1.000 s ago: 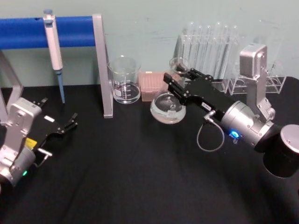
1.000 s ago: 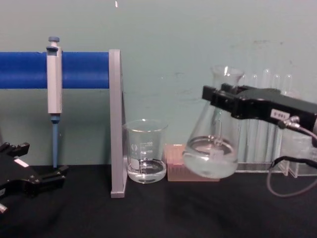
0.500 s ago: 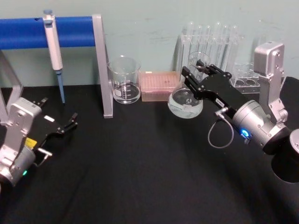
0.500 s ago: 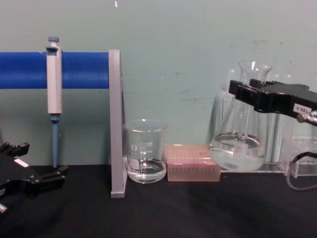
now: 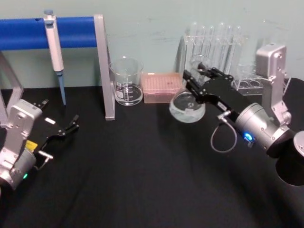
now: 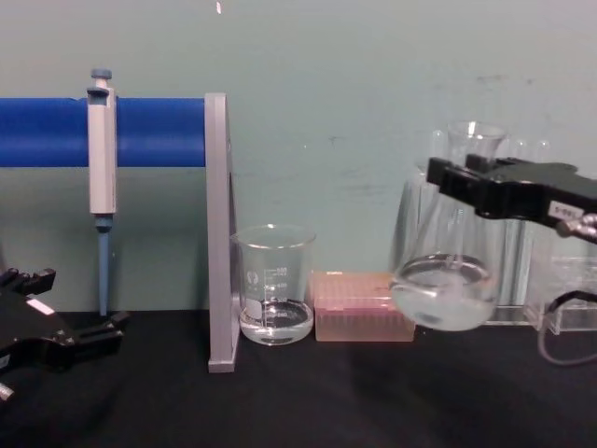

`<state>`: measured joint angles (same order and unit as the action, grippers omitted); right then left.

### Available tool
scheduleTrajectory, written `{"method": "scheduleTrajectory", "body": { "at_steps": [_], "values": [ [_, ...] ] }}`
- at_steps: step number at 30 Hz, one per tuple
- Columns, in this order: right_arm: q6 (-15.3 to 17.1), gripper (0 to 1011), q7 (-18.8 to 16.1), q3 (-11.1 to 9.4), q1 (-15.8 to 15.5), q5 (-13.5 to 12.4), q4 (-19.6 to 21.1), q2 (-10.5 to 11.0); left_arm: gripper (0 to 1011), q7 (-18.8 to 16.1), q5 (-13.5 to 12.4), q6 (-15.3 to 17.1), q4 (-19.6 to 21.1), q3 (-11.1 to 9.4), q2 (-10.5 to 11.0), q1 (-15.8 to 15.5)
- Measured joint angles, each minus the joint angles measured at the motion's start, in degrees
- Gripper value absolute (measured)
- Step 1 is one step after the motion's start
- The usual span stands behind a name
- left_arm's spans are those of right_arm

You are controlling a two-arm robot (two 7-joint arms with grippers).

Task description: Grasp the erlenmeyer flask with one hand, shake it three times, then place it back.

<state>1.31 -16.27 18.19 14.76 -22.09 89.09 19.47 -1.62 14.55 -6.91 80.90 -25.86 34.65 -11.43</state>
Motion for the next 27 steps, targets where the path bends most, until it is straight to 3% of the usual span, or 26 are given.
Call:
{"method": "scheduleTrajectory", "body": {
  "at_steps": [9,15,27],
  "values": [
    [-0.11,457,-7.70,3.20,2.51,-0.32,-1.45,0.16,1001,0.00,0.00,0.00,0.00,0.00,0.00,0.00],
    [-0.50,457,-12.90,6.96,4.37,-1.07,-2.11,0.57,1001,0.00,0.00,0.00,0.00,0.00,0.00,0.00],
    [-2.01,457,-17.14,10.97,6.70,-2.52,-3.22,1.19,1001,0.00,0.00,0.00,0.00,0.00,0.00,0.00]
  ]
}}
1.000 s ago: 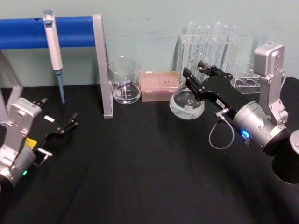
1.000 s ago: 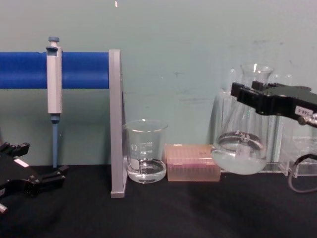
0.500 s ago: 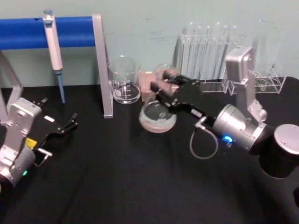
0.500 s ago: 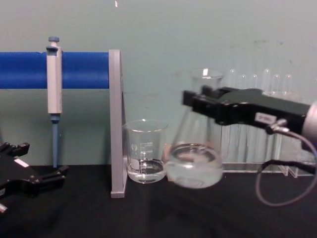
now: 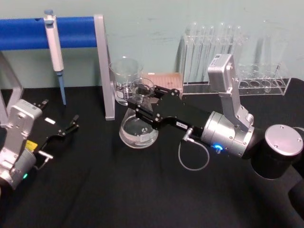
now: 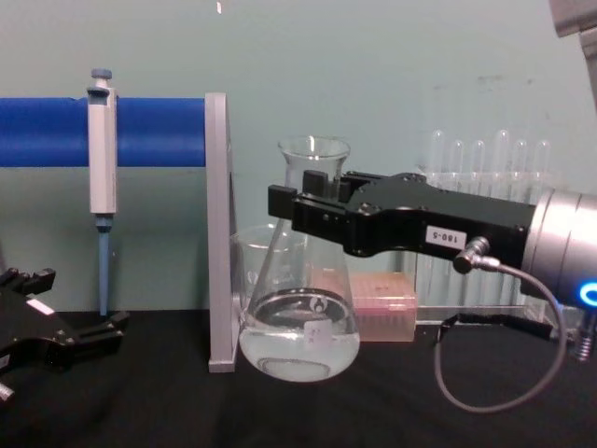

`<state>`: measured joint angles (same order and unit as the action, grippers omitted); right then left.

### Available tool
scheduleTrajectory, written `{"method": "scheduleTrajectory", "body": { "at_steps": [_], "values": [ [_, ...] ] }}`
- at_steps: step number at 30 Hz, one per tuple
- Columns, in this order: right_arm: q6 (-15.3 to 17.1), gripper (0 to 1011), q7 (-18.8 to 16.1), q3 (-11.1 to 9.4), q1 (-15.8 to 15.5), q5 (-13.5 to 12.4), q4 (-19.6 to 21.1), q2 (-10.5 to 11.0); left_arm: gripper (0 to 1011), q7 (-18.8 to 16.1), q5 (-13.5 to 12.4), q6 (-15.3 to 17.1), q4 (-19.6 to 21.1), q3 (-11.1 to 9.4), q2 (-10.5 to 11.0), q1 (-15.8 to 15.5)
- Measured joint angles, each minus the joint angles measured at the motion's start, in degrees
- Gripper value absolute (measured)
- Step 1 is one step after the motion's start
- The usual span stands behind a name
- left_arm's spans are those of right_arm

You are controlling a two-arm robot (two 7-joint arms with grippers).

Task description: Grasp the erlenmeyer flask with one hand, shake it three times, then place it back.

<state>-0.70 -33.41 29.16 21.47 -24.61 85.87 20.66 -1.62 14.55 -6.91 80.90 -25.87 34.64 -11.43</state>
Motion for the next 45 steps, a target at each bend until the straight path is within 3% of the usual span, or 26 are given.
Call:
{"method": "scheduleTrajectory", "body": {
  "at_steps": [8,14,17,31,38,45],
  "values": [
    [-1.21,457,3.45,-0.53,-0.49,0.41,0.14,0.09,1001,0.00,0.00,0.00,0.00,0.00,0.00,0.00],
    [-1.09,457,10.17,-3.73,-2.91,1.82,1.54,-0.39,1001,0.00,0.00,0.00,0.00,0.00,0.00,0.00],
    [-0.51,457,14.21,-6.52,-4.79,2.24,2.64,-0.81,1001,0.00,0.00,0.00,0.00,0.00,0.00,0.00],
    [1.56,457,24.18,-14.90,-9.49,5.12,5.35,-1.23,1001,0.00,0.00,0.00,0.00,0.00,0.00,0.00],
    [2.08,457,25.09,-16.33,-9.90,6.42,5.39,-1.84,1001,0.00,0.00,0.00,0.00,0.00,0.00,0.00],
    [2.50,457,22.16,-15.52,-8.89,6.87,4.64,-2.46,1001,0.00,0.00,0.00,0.00,0.00,0.00,0.00]
  ]
}}
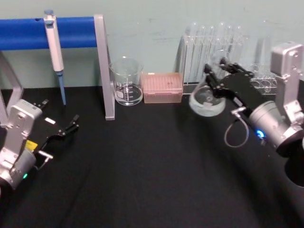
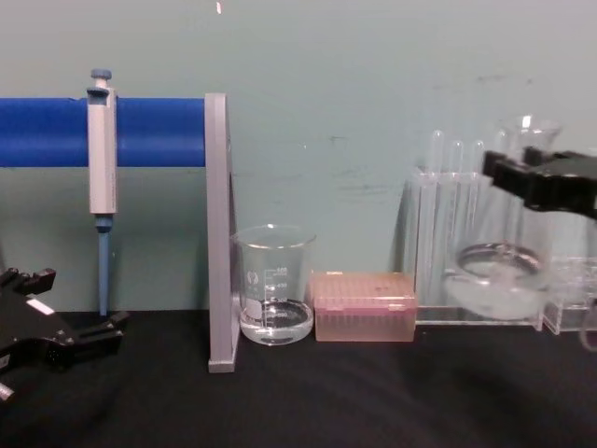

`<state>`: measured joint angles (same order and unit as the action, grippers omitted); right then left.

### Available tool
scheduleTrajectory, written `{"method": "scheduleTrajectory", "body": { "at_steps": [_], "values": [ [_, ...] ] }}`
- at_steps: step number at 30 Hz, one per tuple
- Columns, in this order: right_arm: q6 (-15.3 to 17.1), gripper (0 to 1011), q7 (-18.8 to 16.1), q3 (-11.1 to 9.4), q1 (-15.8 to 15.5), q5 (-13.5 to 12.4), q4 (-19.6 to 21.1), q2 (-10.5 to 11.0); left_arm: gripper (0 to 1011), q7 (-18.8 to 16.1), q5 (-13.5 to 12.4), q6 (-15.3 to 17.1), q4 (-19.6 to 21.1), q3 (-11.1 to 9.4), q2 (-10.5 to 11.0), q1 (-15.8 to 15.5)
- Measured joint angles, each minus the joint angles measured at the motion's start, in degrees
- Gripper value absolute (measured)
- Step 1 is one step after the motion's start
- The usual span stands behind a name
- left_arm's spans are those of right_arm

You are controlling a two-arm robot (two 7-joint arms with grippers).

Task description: Grasp the erlenmeyer flask with one hand, shake it three times, then place it back.

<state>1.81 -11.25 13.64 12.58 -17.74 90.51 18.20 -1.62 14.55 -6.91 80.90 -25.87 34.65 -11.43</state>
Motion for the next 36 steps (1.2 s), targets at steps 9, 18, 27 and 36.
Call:
{"method": "scheduleTrajectory", "body": {
  "at_steps": [9,18,27,36],
  "values": [
    [0.25,457,-7.40,3.86,2.46,0.06,-1.33,-0.64,1001,0.00,0.00,0.00,0.00,0.00,0.00,0.00],
    [-0.68,457,-14.00,8.22,5.24,-1.15,-2.69,-0.30,1001,0.00,0.00,0.00,0.00,0.00,0.00,0.00],
    [-1.29,457,-17.80,11.28,6.89,-3.15,-3.31,0.63,1001,0.00,0.00,0.00,0.00,0.00,0.00,0.00],
    [-1.74,457,-16.99,12.01,7.31,-4.00,-3.32,1.61,1001,0.00,0.00,0.00,0.00,0.00,0.00,0.00]
  ]
}}
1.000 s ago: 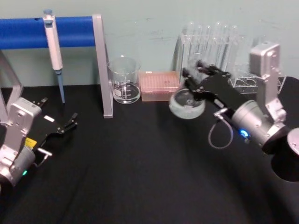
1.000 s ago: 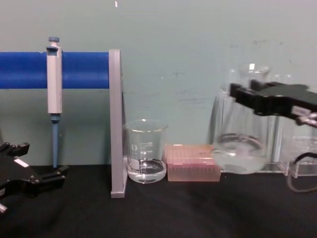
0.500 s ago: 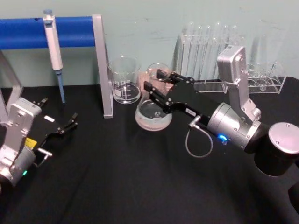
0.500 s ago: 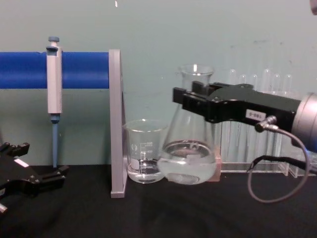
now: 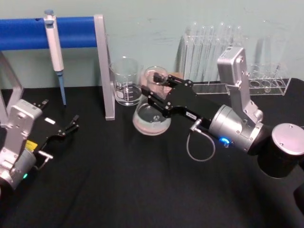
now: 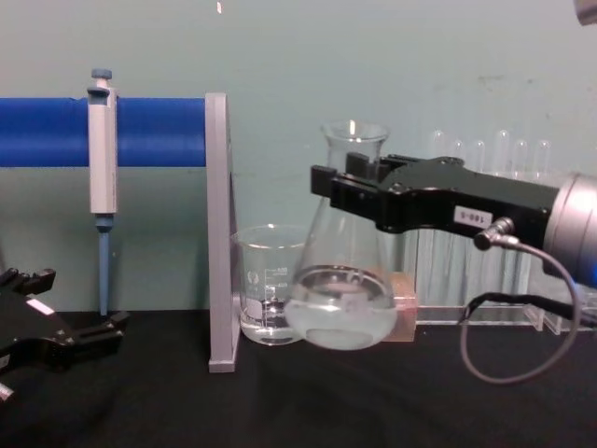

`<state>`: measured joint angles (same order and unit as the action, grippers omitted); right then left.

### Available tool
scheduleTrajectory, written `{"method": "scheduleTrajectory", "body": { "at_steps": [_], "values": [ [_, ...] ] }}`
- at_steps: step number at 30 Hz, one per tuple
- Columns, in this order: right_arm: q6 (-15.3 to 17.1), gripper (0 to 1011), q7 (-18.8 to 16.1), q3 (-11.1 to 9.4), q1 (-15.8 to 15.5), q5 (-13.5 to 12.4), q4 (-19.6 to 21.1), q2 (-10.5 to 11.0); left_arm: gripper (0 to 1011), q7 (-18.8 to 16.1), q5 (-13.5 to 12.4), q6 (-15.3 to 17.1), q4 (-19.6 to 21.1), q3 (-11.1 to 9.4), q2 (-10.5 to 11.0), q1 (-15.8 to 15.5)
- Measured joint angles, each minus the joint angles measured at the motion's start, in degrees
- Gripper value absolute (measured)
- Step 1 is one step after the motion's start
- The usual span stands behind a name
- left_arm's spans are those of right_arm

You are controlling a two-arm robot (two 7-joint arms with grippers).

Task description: Grasp the erlenmeyer flask with one hand, shake it three times, then place it back.

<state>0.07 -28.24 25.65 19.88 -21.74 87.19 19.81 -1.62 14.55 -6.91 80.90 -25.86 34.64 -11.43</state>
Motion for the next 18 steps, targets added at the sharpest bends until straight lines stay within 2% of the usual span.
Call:
{"method": "scheduleTrajectory", "body": {
  "at_steps": [5,10,12,18],
  "values": [
    [-0.07,457,3.02,-1.11,-0.82,0.58,0.71,0.46,1001,0.00,0.00,0.00,0.00,0.00,0.00,0.00],
    [0.26,457,6.30,-3.12,-2.08,1.39,1.53,0.79,1001,0.00,0.00,0.00,0.00,0.00,0.00,0.00],
    [0.64,457,8.39,-4.89,-3.07,1.91,2.16,1.01,1001,0.00,-0.01,0.00,0.00,0.00,0.00,0.00],
    [1.38,457,11.75,-8.10,-4.80,2.88,3.26,1.13,1001,0.00,0.00,0.00,0.00,0.00,0.00,0.00]
  ]
}}
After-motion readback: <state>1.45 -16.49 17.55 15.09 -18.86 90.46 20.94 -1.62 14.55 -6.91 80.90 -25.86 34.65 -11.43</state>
